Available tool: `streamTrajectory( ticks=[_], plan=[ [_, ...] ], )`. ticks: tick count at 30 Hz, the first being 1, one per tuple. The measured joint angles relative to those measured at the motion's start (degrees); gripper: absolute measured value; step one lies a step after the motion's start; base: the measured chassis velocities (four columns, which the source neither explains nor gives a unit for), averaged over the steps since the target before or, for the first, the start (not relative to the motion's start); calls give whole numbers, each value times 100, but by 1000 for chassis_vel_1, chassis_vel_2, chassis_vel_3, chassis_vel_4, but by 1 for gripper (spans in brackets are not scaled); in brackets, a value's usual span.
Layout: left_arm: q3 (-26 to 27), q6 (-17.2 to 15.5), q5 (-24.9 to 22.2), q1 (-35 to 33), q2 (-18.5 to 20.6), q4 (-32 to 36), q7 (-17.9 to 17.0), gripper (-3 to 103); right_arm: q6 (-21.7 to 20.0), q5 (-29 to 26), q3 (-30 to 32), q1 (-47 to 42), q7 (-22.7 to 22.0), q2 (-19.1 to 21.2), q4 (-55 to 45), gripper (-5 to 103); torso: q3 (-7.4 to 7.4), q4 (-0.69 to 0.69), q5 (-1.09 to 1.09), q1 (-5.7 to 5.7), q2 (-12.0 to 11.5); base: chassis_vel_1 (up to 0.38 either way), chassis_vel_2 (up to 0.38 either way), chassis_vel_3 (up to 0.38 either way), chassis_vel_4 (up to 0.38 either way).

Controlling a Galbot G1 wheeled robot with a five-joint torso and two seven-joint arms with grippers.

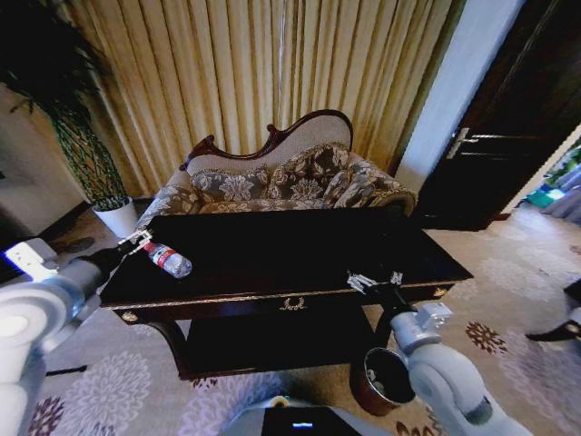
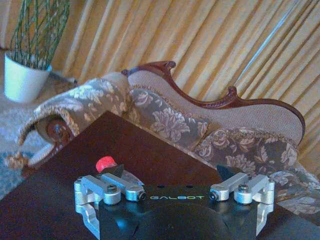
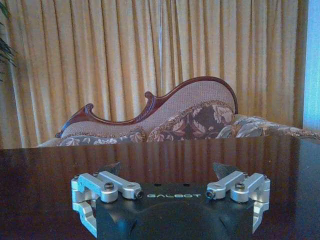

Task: Move to the front of the table and place the trash on the table into the trash bin.

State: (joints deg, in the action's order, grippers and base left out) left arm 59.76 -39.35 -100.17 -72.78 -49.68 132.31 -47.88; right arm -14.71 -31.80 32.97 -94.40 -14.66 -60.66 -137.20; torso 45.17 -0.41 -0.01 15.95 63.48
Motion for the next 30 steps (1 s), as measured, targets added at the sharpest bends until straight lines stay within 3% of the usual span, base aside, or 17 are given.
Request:
streamTrajectory(
  ticks=[4, 5, 7, 10, 23, 30],
  plan=[
    [-213, 145, -691, 313, -1, -139, -596, 100, 0, 6, -57, 16, 0, -21, 51, 100, 0, 1, 0, 0, 0, 0, 0, 0, 0],
    [-213, 145, -691, 313, -1, -139, -596, 100, 0, 6, -57, 16, 0, -21, 51, 100, 0, 1, 0, 0, 0, 0, 0, 0, 0],
    [-412, 244, -1025, 541, -15, -173, -1137, 100, 0, 6, -68, 17, 0, -21, 78, 100, 0, -1, 0, 0, 0, 0, 0, 0, 0],
    [-575, 325, -1111, 721, -22, -256, -1444, 100, 0, 6, -74, 27, 0, -19, 109, 100, 0, -1, 0, 0, 0, 0, 0, 0, 0],
    [-1110, 487, -1144, 1176, -134, -630, -1843, 100, -2, 0, -173, 84, -9, -54, 228, 100, 0, -1, 0, 0, 0, 0, 0, 0, 0],
    [-1060, 489, -1241, 1123, -151, -579, -2037, 100, 14, -6, -151, 115, -25, -57, 323, 100, 0, 0, 0, 0, 1, 0, 0, 0, 0]
  ],
)
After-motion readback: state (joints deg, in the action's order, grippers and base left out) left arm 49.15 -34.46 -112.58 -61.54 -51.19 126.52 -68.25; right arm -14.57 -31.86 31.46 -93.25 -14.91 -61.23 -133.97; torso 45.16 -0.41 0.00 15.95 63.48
